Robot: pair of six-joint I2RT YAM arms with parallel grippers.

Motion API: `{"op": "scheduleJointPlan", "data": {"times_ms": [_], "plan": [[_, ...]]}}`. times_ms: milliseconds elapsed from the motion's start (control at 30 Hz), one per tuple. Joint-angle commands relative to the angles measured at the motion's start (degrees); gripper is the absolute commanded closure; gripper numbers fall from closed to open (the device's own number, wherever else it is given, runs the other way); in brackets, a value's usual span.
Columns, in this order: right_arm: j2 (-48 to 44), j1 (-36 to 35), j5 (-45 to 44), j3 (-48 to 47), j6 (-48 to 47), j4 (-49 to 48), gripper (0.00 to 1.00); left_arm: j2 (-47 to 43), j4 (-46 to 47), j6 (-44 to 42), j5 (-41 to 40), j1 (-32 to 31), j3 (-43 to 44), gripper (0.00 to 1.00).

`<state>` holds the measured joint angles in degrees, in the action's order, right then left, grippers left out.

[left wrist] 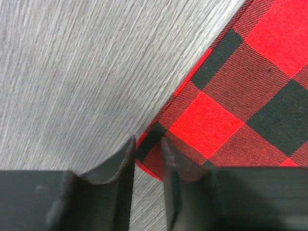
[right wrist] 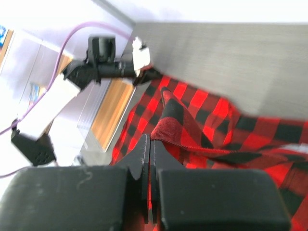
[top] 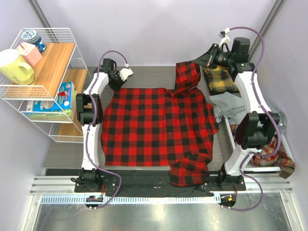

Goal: Fold and stack the long sleeve shirts
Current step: Fold the shirt

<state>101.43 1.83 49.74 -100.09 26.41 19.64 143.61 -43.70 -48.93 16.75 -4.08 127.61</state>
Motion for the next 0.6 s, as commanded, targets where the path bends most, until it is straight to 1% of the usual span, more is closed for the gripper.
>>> {"op": "scheduleJointPlan", "data": {"times_ms": [0,67,100,133,200,267,367,400,467,500,567], "plan": [[3.77,-0.68,-2.36,-8.07,2.59,-8.99,0.99,2.73,-1.04,0.23,0.73,0.91,2.63,0.88],[7.7,-0.77,-2.71,-11.68,3.64,-10.23,0.99,3.16,-0.42,3.83,1.79,1.52,4.39,0.96],[8.78,-0.77,-2.71,-15.44,4.08,-10.23,0.99,3.25,-0.33,5.06,2.4,1.88,6.31,1.0],[9.92,-0.77,-2.63,-17.22,4.69,-10.41,0.99,3.17,-0.07,6.46,2.58,1.97,6.94,1.0],[10.9,-0.77,-1.84,-20.13,7.06,-11.29,0.99,1.85,0.11,6.65,3.54,2.23,7.3,1.0],[9.5,-0.77,-0.87,-20.14,9.6,-11.9,0.99,0.1,1.68,7.27,4.42,2.32,5.9,1.0],[5.64,-0.86,0.62,-16.03,10.5,-11.99,0.99,-3.85,3.26,7.7,6.27,2.58,2.48,1.0],[2.32,-0.86,1.06,-12.09,10.85,-12.34,0.99,-5.78,3.36,7.44,6.88,2.76,1.51,1.0],[-1.39,-0.95,1.33,-6.47,10.85,-12.87,0.99,-7.55,3.71,7.53,7.68,2.85,-1.13,1.0],[-4.8,-0.95,1.5,-4.78,10.24,-12.78,0.99,-9.56,4.41,7.53,8.12,2.93,-2.18,1.0],[-7.63,-0.95,1.5,-0.31,9.19,-12.0,0.99,-10.89,5.55,7.09,8.64,2.93,-5.35,1.0]]}}
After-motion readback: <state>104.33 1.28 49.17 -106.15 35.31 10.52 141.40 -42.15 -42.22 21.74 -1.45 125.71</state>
